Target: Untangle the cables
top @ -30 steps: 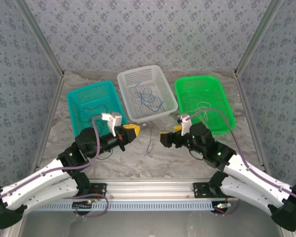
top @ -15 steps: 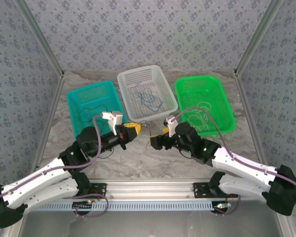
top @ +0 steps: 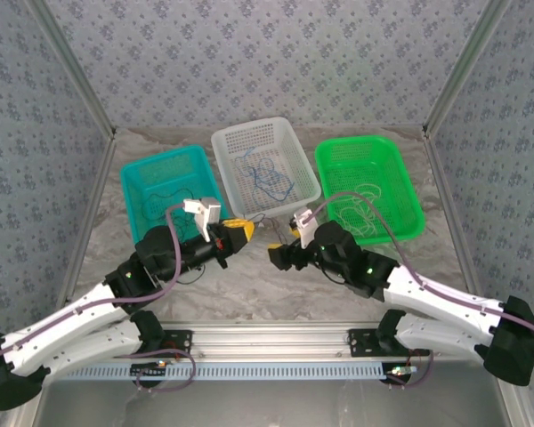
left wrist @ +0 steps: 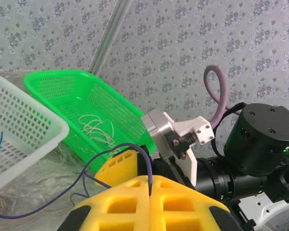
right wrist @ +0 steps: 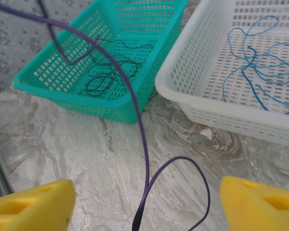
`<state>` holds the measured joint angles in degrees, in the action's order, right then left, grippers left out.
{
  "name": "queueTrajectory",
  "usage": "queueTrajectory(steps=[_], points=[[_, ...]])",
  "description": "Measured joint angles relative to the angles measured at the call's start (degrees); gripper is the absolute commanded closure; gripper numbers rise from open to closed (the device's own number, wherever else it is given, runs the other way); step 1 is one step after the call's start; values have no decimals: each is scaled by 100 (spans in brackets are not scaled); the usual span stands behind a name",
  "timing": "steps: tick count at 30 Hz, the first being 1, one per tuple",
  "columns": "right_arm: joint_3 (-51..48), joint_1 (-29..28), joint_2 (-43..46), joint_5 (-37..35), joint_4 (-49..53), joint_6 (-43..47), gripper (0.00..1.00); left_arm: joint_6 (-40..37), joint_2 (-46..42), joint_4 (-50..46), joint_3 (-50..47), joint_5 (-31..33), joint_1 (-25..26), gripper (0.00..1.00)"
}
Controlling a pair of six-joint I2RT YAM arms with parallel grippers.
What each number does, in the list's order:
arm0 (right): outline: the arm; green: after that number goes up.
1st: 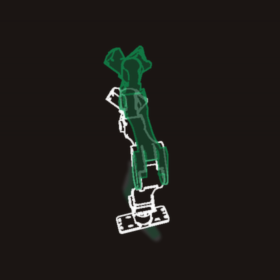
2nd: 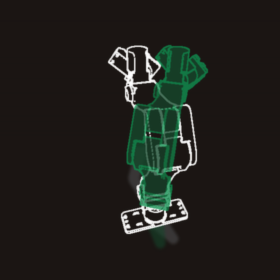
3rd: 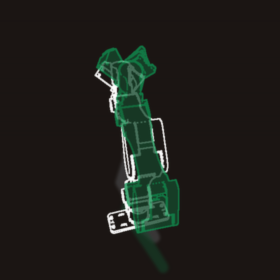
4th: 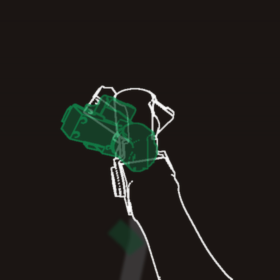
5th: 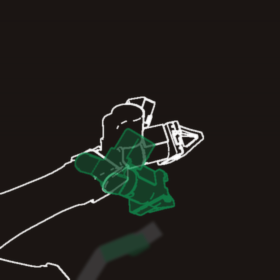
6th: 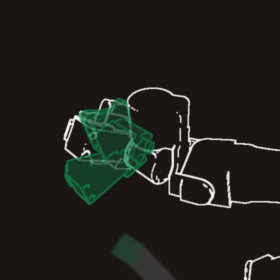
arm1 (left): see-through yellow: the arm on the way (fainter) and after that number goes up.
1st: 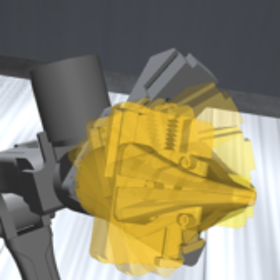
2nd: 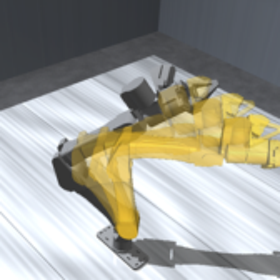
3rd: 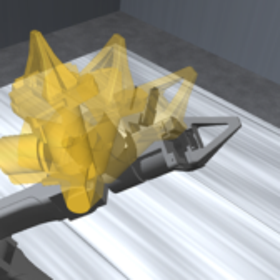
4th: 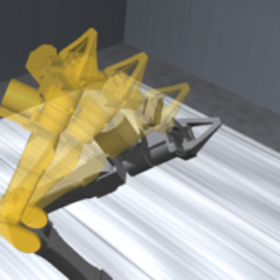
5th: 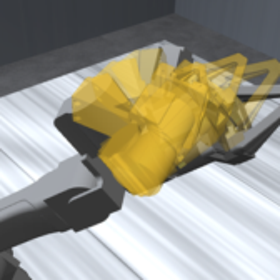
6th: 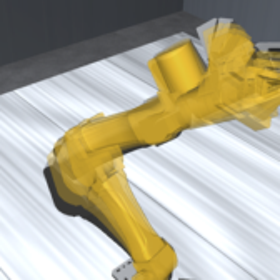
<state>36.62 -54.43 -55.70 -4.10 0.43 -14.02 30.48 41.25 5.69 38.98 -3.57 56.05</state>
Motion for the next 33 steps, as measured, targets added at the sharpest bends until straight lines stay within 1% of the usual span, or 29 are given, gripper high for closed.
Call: queueTrajectory(steps=[3, 5, 8, 10, 12, 17, 25, 33], points=[[-22, 125, 129, -103, 122, 203, 24, -48, -11, -142, 76, 0, 0, 100], [-92, 367, 321, -72, 157, 227, 24, -101, -70, -264, 142, 0, 0, 100], [-269, 782, 717, 37, 170, 197, 24, -153, -142, -398, 264, 0, 0, 100], [-306, 942, 868, 116, 195, 133, 23, -164, -170, -426, 315, -4, 0, 100], [-306, 1025, 907, 238, 192, 79, 20, -192, -173, -426, 332, -15, 0, 100], [-306, 986, 748, 638, 177, 39, 10, -197, -116, -452, 332, -46, 0, 100], [-249, 789, 330, 994, -114, 254, 9, -199, -94, -463, 332, -155, -2, 100], [247, 787, -260, 1099, -275, 629, 7, -195, 48, -457, 352, -262, 0, 100]])
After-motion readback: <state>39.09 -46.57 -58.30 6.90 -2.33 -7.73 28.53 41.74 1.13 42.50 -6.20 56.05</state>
